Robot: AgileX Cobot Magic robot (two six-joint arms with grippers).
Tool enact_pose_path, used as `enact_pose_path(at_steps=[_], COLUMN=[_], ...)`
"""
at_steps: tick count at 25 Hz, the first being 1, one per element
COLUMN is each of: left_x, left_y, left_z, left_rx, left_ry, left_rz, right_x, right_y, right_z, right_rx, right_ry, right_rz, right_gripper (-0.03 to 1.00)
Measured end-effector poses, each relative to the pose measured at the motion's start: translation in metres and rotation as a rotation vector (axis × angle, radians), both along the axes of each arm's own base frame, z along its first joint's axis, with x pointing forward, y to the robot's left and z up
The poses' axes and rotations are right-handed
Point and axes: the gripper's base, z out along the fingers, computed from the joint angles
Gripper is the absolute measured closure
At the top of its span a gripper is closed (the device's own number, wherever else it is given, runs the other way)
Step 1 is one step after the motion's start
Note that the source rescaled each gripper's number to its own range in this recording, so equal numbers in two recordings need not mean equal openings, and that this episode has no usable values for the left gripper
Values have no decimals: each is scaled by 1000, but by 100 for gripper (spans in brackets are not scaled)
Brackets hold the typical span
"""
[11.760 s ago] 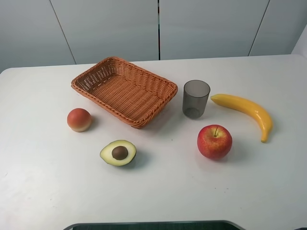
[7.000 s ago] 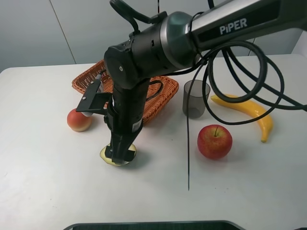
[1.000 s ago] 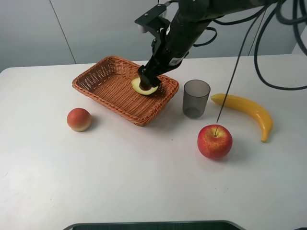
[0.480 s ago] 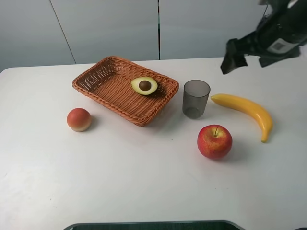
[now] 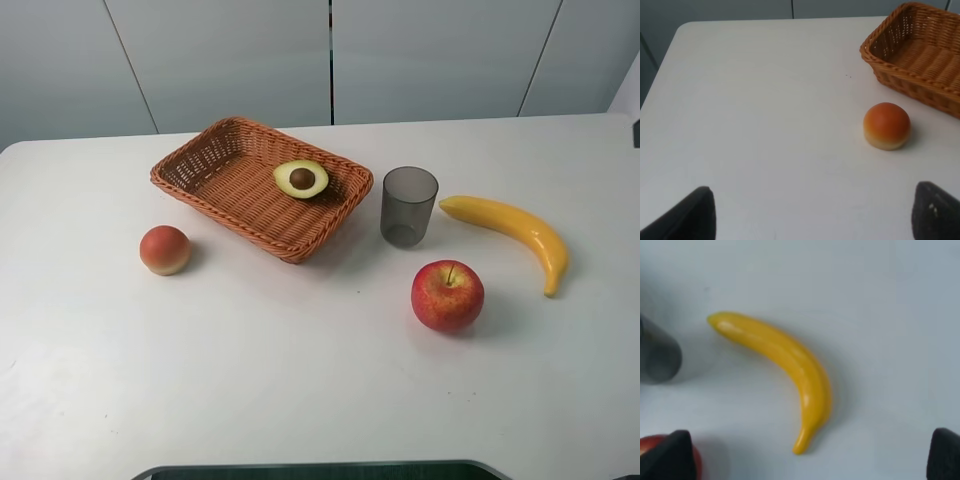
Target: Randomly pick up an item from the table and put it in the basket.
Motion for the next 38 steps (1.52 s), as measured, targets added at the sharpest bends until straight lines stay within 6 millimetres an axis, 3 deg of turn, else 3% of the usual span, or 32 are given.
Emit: enact_pose_path(at_steps=[5, 12, 17, 22, 25, 33, 38], left_x=[0, 0, 0, 0, 0, 0, 0], left_y=[0, 0, 0, 0, 0, 0, 0], left_z=[0, 0, 0, 0, 0, 0, 0], left_rx=[0, 0, 0, 0, 0, 0, 0], left_ry=[0, 0, 0, 0, 0, 0, 0], left_rz=[0, 0, 0, 0, 0, 0, 0], right_x=[-50, -112, -149, -178, -185, -174, -172], right_y=[4, 10, 14, 16, 17, 16, 16], right_z=[24, 36, 30, 12, -3, -29, -31], right_rx=[-25, -40, -43, -54, -90, -100, -80], right_ry=[-112, -231, -363, -470, -493, -401, -414], right_rz=[7, 18, 22, 22, 49, 69, 46], right_gripper=[-2, -2, -2, -2, -2, -2, -2])
